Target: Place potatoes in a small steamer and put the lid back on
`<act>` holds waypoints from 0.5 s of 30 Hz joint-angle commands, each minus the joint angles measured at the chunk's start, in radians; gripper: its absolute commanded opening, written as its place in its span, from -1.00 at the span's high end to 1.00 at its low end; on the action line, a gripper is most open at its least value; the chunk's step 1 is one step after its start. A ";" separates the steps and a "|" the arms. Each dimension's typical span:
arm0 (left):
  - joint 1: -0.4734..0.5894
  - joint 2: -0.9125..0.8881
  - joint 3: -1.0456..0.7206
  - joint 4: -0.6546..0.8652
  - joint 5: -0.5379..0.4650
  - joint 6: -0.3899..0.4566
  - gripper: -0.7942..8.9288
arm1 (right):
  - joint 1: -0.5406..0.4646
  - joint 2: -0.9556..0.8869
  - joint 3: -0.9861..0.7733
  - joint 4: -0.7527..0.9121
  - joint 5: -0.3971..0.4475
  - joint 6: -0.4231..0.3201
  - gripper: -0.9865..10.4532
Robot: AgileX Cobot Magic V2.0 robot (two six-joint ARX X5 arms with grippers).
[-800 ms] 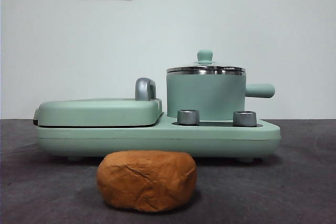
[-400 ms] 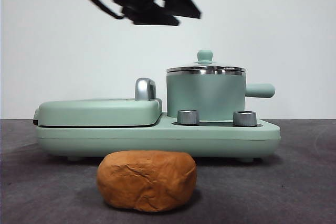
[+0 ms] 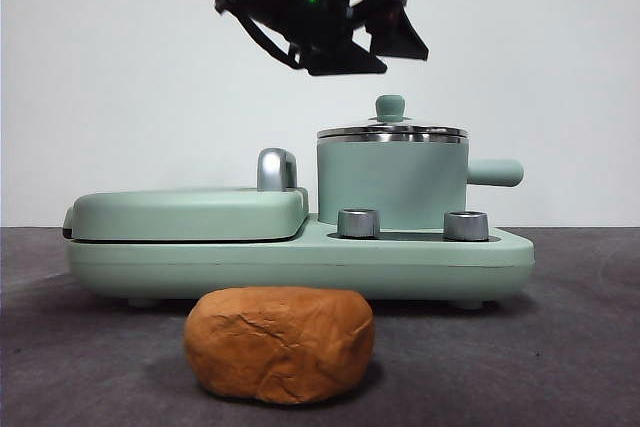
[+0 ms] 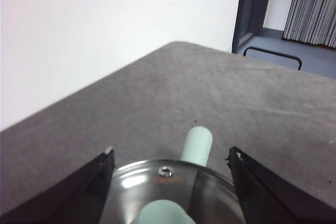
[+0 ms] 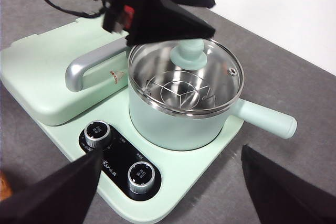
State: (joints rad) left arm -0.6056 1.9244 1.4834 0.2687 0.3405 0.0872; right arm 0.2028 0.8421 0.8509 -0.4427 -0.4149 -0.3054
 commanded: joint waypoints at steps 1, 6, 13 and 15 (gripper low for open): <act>-0.010 0.038 0.032 0.009 0.000 -0.006 0.14 | 0.005 0.005 0.015 0.011 0.002 0.017 0.10; -0.009 0.052 0.032 -0.013 -0.001 0.006 0.14 | 0.005 0.006 0.015 0.021 0.004 0.017 0.10; -0.005 0.058 0.032 -0.080 -0.004 0.018 0.14 | 0.005 0.006 0.015 0.032 0.004 0.017 0.10; -0.005 0.063 0.032 -0.090 -0.005 0.025 0.14 | 0.005 0.006 0.015 0.032 0.004 0.017 0.10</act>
State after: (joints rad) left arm -0.6052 1.9568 1.4857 0.1753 0.3386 0.0929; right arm 0.2028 0.8421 0.8509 -0.4202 -0.4137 -0.3054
